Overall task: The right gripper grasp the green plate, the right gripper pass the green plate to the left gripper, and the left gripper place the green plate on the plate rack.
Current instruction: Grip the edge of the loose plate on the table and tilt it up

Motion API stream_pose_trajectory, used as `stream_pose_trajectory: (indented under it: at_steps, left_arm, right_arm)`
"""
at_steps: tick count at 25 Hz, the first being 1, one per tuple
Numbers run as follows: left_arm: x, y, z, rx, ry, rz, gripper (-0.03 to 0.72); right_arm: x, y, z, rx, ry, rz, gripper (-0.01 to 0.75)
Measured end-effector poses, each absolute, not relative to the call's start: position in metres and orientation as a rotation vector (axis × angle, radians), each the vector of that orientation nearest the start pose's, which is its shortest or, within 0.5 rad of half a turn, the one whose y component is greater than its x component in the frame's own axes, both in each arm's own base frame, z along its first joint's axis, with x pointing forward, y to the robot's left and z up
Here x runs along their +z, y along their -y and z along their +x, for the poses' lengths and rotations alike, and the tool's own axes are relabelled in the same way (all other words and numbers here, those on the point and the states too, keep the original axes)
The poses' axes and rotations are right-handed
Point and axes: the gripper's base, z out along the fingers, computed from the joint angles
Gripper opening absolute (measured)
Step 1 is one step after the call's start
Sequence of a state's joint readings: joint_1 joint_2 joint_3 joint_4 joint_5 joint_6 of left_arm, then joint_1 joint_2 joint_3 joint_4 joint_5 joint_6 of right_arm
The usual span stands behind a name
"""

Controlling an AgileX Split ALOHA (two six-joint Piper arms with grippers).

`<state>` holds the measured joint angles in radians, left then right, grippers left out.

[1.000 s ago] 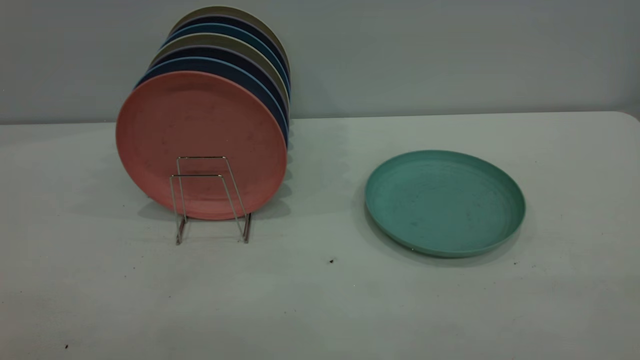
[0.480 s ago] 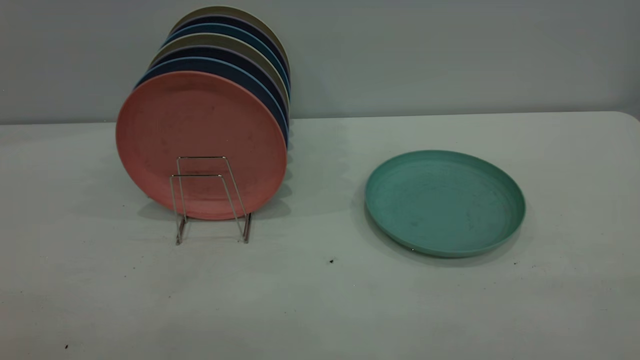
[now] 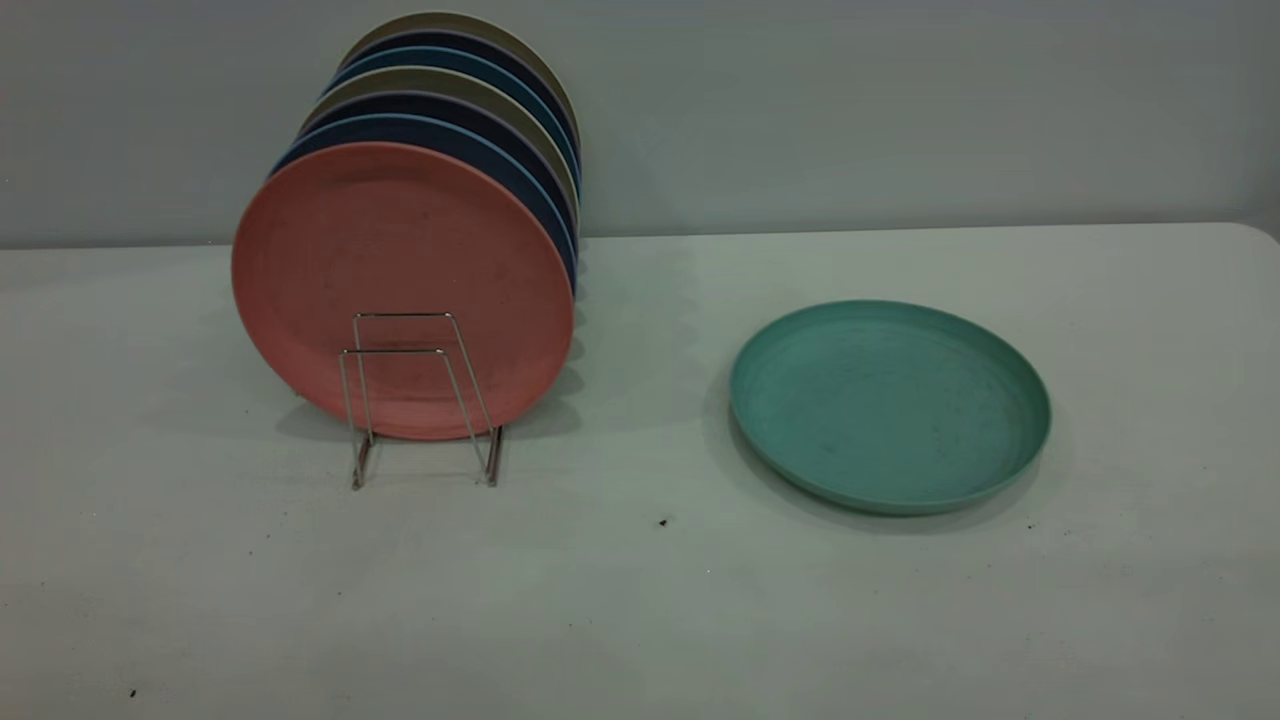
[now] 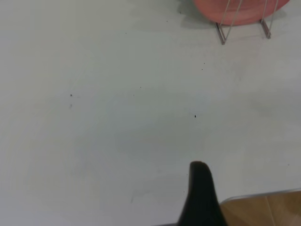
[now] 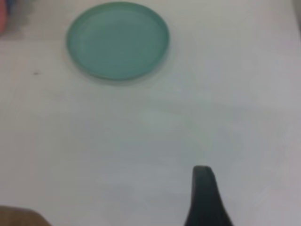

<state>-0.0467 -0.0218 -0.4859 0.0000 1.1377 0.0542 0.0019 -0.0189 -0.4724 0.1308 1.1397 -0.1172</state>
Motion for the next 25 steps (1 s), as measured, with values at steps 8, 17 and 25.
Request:
stream_pose_trajectory:
  at_steps: [8,17,25]
  left_arm:
    - [0.282,0.003,0.004,-0.065,-2.041,0.059,0.565]
    - [0.293,0.014,0.085,-0.191,-2.096,0.041,0.565]
    - [0.278,0.022,0.135,-0.266,-2.178,0.044,0.565]
  right_arm:
    - [0.282,-0.012,0.013,0.076,-2.051,-0.178,0.510]
    - [0.275,-0.018,0.116,0.207,-2.241,-0.151,0.510]
    - [0.229,-0.022,0.224,0.316,-2.442,-0.059,0.510]
